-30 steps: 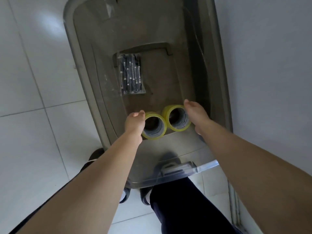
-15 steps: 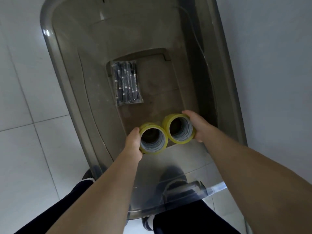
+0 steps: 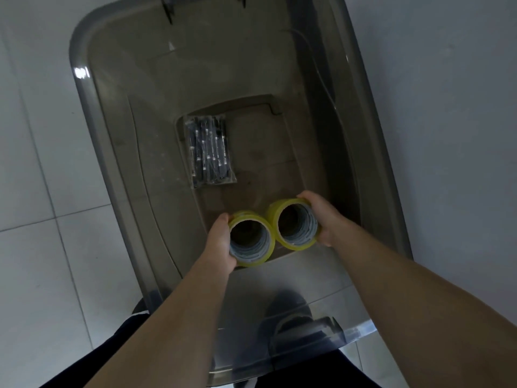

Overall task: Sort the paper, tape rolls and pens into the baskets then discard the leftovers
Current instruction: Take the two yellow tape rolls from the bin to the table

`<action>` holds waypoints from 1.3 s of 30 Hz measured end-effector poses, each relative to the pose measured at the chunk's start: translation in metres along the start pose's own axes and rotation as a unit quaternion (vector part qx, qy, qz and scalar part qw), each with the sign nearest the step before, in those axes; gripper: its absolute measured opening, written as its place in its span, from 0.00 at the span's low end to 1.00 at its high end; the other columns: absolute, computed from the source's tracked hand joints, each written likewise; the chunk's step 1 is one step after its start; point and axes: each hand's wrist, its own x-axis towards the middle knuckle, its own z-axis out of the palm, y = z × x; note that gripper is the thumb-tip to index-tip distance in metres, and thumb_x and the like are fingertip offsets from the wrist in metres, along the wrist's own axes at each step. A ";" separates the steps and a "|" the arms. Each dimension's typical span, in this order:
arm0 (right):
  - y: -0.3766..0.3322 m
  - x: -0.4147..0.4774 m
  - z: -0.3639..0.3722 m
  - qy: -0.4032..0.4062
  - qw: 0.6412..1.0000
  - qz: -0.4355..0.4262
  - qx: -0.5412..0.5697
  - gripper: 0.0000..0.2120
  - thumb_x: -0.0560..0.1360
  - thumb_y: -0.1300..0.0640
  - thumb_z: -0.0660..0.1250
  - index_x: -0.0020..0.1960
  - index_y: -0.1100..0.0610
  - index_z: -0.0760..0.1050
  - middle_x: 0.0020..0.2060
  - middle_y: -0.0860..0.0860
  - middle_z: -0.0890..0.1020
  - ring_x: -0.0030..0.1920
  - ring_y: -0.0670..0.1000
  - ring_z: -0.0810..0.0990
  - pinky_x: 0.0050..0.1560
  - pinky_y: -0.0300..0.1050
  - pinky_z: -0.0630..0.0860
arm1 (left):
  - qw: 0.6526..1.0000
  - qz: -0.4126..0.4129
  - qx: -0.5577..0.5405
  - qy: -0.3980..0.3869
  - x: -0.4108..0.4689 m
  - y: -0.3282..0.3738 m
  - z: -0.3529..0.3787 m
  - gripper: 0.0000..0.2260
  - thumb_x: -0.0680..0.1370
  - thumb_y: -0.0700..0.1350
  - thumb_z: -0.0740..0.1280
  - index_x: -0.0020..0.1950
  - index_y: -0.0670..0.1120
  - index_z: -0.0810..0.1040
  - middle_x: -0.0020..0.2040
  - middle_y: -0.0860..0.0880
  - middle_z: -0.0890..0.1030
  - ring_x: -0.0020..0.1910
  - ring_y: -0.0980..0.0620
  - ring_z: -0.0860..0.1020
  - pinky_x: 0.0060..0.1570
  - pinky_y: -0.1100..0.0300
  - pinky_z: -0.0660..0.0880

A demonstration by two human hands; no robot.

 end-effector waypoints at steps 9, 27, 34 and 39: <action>-0.019 -0.041 0.009 -0.012 1.000 -0.023 0.016 0.17 0.74 0.47 0.64 0.32 0.56 0.79 0.32 0.54 0.83 0.34 0.53 0.82 0.47 0.47 0.78 | 0.998 0.021 0.054 -0.005 -0.048 0.035 -0.001 0.22 0.77 0.58 0.61 0.64 0.46 0.76 0.62 0.43 0.79 0.61 0.42 0.77 0.66 0.45 0.70; -0.026 0.001 0.018 -0.019 0.998 0.021 -0.064 0.10 0.72 0.55 0.66 0.32 0.55 0.74 0.34 0.55 0.79 0.37 0.54 0.79 0.49 0.48 0.76 | 0.972 0.033 0.231 0.004 0.000 0.057 0.007 0.25 0.81 0.53 0.57 0.75 0.43 0.62 0.74 0.42 0.66 0.73 0.43 0.65 0.72 0.47 0.61; -0.027 0.010 0.018 0.013 0.999 -0.024 0.027 0.18 0.72 0.50 0.72 0.56 0.61 0.78 0.49 0.60 0.84 0.49 0.58 0.83 0.52 0.53 0.80 | 0.972 0.123 0.188 0.073 0.019 0.055 0.010 0.23 0.76 0.54 0.64 0.68 0.44 0.71 0.65 0.43 0.76 0.63 0.42 0.74 0.65 0.47 0.70; -0.012 0.009 0.028 0.073 0.987 -0.090 0.107 0.14 0.76 0.45 0.62 0.44 0.53 0.80 0.45 0.54 0.83 0.53 0.56 0.81 0.61 0.55 0.75 | 0.974 0.202 0.072 0.079 0.007 0.042 0.012 0.20 0.78 0.56 0.58 0.64 0.48 0.76 0.58 0.45 0.80 0.58 0.45 0.77 0.64 0.44 0.71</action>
